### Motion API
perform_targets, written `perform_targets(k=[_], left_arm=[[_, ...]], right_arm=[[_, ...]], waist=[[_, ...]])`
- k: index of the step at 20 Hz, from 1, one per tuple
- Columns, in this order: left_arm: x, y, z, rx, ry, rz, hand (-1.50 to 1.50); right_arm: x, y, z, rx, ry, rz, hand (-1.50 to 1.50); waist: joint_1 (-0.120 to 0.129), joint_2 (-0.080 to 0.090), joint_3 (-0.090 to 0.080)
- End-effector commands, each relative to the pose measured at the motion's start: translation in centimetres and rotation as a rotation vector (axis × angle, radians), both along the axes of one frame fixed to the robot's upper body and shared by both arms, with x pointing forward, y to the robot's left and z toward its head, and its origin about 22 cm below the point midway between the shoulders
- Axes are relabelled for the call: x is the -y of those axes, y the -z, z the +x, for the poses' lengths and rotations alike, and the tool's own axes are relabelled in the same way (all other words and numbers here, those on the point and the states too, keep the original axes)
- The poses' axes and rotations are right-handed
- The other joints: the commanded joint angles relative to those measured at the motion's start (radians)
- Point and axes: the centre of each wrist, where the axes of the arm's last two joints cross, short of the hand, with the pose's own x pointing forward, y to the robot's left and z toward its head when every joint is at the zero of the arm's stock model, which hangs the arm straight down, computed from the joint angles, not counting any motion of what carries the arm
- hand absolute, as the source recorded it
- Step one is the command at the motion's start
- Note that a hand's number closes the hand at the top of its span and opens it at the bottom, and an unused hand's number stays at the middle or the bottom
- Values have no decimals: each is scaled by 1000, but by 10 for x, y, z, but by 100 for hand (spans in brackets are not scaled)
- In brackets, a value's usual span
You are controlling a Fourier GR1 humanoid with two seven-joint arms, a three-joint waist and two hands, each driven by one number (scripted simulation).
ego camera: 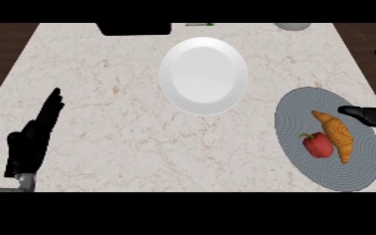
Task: Pick the croissant from the placemat and place it in the plate
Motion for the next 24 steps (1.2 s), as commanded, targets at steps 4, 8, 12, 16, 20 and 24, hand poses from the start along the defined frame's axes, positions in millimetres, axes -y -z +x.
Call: perform_targets(k=[4, 8, 12, 16, 20, 24], left_arm=[[-8, 10, -21, 55, 12, 128, 0], [-24, 15, -25, 47, 23, 107, 0], [-18, 17, -28, 53, 11, 124, 0], [-10, 9, -25, 56, 15, 119, 0], [-12, 17, -26, 59, 25, 119, 0], [-11, 21, -35, 74, 32, 121, 0]], right_arm=[[19, 50, -70, 218, 266, 140, -150], [38, 41, -124, 218, 178, 69, -150], [50, 42, -148, 58, 47, -70, -150], [73, 0, -140, -132, 44, -320, -150], [83, -8, -130, -255, 49, -474, -150], [75, -23, -112, -389, 52, -545, -150]], waist=[[2, 5, -4], [7, 7, -5], [8, 8, -5], [19, 9, -6], [26, 12, -5], [32, 11, -6]])
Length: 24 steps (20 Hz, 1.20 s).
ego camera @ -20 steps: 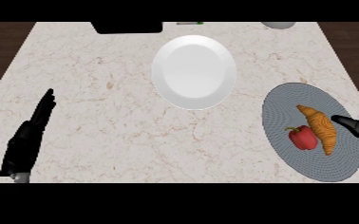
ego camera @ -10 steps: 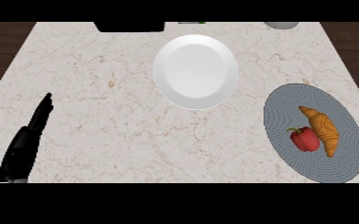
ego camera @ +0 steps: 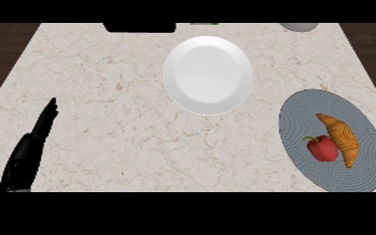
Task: Pick the croissant from the placemat and place it in the plate
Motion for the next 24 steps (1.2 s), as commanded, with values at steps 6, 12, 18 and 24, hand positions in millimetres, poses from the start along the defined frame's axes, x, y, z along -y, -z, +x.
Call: perform_targets(k=[6, 12, 18, 24], left_arm=[[3, 3, 0, -7, 20, 16, 0], [-10, -8, 9, 5, 1, -6, 0], [-2, 8, 4, 0, 2, -14, 0], [-4, -12, 15, 5, -14, 11, 0]], right_arm=[[-4, 0, 30, -300, -42, -167, -150], [1, -2, 67, -431, -71, -286, -150], [-16, 33, 88, -488, -155, -355, -150], [0, 29, 92, -537, -184, -358, -150]], waist=[[0, 0, 1], [10, 2, 1], [5, 1, 1], [-2, -1, 1]])
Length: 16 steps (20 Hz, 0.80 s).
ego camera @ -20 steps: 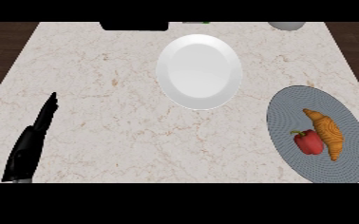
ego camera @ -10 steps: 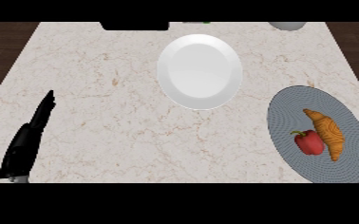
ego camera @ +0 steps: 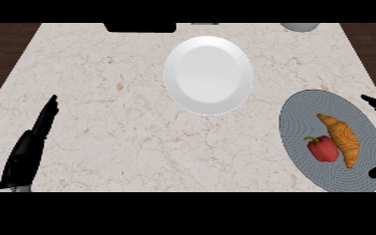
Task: Pick the croissant from the placemat and place it in the plate
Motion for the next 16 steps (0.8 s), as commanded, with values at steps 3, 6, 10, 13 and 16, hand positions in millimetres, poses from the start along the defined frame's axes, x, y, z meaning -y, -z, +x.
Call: perform_targets(k=[3, 6, 10, 13, 16], left_arm=[[-4, -4, -12, -8, 8, -4, 0], [-8, -9, 1, 1, -7, 7, 0], [0, -3, 4, -18, 12, 5, 0], [4, 11, -2, -17, -1, 9, 0], [-9, -11, 11, -2, -18, 0, 0]], right_arm=[[19, 14, 15, -65, -37, 3, -150], [3, 24, 31, -85, -71, -9, -150], [16, 41, 24, -98, -55, 0, -150], [-4, 49, 41, -116, -56, -16, -150], [-1, 64, 10, -117, -45, -10, -150]], waist=[[3, 0, 0], [1, 0, 0], [-1, 0, 0], [1, 0, 0], [-8, -1, -1]])
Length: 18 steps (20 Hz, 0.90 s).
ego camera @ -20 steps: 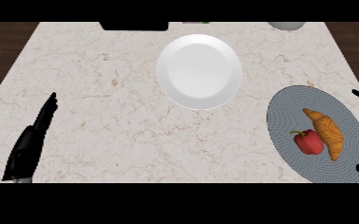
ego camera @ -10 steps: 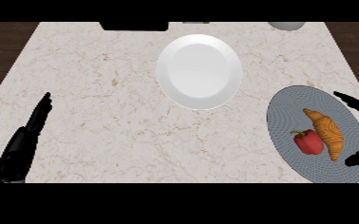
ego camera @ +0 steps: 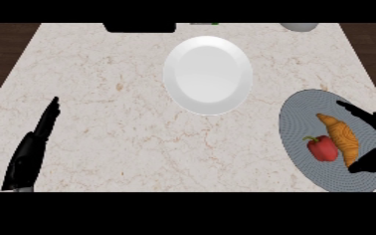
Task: Pick the croissant from the placemat and place it in the plate
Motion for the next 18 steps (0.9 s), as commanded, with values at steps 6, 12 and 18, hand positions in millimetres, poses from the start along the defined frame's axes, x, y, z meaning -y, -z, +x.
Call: perform_targets(k=[6, 12, 18], left_arm=[[2, 6, 3, 1, 4, -7, 0], [-12, 12, 0, 5, 6, 0, 0], [-8, 6, 6, -3, 28, 3, 0]], right_arm=[[-11, 26, 2, -10, -30, 5, -150], [-5, 48, -5, 55, -44, 61, 150], [-12, 16, 39, 106, -9, -80, 150]], waist=[[-1, 0, 0], [2, 1, 0], [15, 4, 1]])
